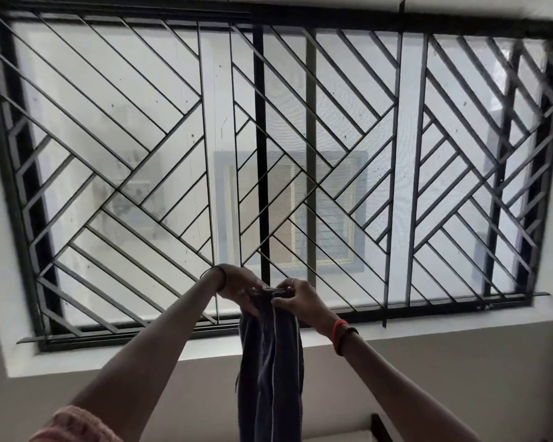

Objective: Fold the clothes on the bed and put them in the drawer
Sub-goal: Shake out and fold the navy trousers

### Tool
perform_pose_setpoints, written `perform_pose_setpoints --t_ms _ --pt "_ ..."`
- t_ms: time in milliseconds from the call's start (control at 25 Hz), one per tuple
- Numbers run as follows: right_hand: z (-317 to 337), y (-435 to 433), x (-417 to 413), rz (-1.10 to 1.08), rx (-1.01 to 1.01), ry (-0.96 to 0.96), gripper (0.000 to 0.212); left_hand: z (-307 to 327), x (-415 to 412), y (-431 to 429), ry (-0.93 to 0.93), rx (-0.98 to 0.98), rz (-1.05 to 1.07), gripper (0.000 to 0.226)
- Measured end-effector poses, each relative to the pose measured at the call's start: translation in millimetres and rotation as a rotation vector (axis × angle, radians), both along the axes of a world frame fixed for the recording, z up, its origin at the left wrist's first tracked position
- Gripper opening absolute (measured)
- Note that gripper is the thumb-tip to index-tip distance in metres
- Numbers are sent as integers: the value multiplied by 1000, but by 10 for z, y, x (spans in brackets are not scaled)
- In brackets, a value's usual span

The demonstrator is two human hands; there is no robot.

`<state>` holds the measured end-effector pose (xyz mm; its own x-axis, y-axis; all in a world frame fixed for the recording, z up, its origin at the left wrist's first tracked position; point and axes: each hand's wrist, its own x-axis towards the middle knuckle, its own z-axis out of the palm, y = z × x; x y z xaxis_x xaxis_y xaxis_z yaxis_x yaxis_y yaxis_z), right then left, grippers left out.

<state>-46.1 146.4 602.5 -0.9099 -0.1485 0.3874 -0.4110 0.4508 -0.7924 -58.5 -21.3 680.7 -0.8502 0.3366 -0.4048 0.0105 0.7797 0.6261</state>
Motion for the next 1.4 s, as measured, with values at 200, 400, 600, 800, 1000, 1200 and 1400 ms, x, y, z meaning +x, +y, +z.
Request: perform_pose_setpoints --t_ms 200,400,600,800,1000,1200,1400 --pt "3 84 -66 -113 7 53 13 -68 -235 -268 438 -162 -77 82" --pt "142 113 -109 -25 50 78 12 -391 -181 -230 675 -465 -292 128" --pt "254 134 -62 -91 53 195 8 -508 -172 -119 585 -339 -240 109" --pt "166 273 -49 -115 117 246 14 -374 -186 -62 307 -212 -304 37" --pt "3 333 -166 -105 250 259 46 -224 -150 70 360 -301 -270 27" --pt "-35 323 -161 -88 171 192 39 -268 -116 50 438 -243 -207 43" --pt "-99 282 -97 43 12 -18 21 -475 -71 37 879 -423 -152 15"
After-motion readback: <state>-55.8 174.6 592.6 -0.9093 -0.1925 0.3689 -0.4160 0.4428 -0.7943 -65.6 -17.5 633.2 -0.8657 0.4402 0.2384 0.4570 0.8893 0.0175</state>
